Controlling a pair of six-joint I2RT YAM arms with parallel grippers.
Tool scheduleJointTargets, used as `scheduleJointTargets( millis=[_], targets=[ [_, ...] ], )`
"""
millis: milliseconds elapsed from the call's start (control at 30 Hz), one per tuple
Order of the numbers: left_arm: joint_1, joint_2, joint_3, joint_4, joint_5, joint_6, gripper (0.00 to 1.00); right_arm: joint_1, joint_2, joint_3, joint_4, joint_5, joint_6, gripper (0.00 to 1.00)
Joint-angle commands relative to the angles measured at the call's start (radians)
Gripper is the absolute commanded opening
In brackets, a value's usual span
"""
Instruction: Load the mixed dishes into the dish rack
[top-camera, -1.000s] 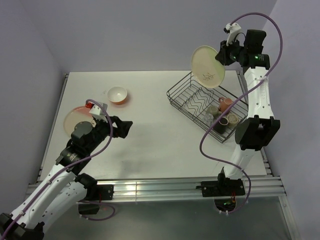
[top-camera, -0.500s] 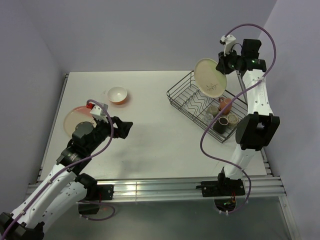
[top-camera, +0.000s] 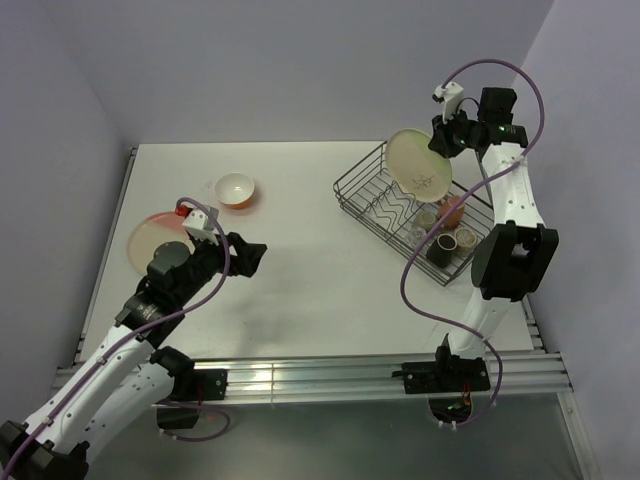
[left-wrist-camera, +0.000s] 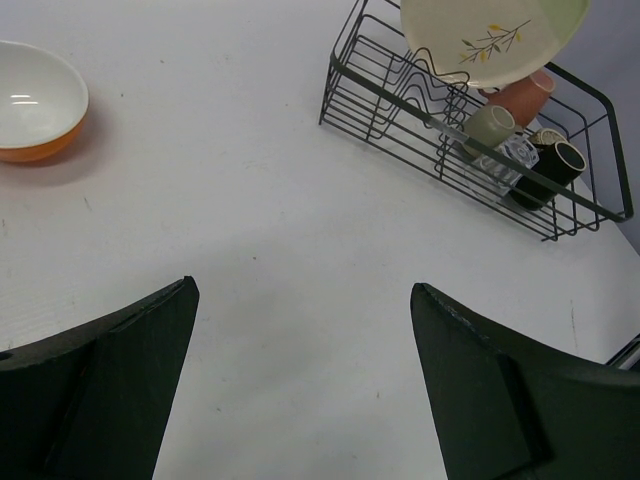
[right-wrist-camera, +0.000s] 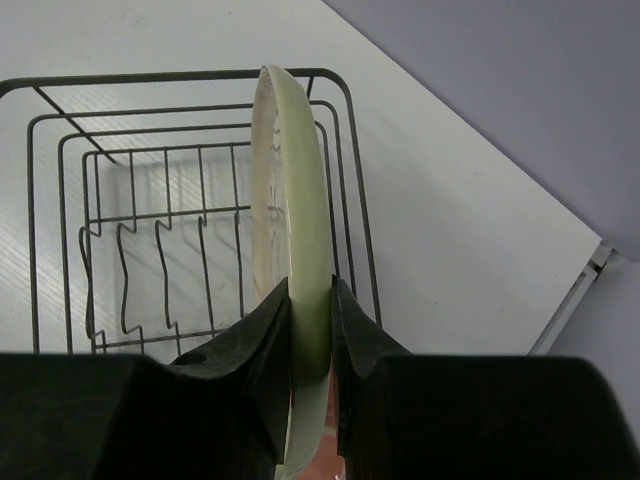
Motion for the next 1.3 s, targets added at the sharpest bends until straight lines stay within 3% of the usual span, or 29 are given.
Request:
scheduleJointTargets(
  millis=[0,467,700,800,1067,1267],
  targets=[
    [0.002,0.003,0.000,0.048,0.002,-0.011,0.94,-0.005,-0.032,-0.004,0.111,-0.110,-0.073,0.00],
    [0.002,0.055,0.017,0.073,0.016,-0.014,0.94,0.021,-0.069,-0.164,0.134,-0.103,-0.158,0.02],
    [0.002,0.065,0.014,0.087,0.010,-0.028,0.94,0.020,-0.087,-0.185,0.140,-0.100,-0.132,0.36],
    [0.002,0.078,0.020,0.091,-0.001,-0.044,0.94,0.021,-0.098,-0.188,0.147,-0.106,-0.111,0.45],
    [0.002,0.155,0.055,0.097,-0.023,-0.103,0.94,0.020,-0.133,-0.174,0.174,-0.110,-0.031,0.62],
    [0.011,0.207,0.094,0.087,-0.069,-0.160,0.93,0.018,-0.150,-0.124,0.183,-0.109,0.044,0.67]
  ],
)
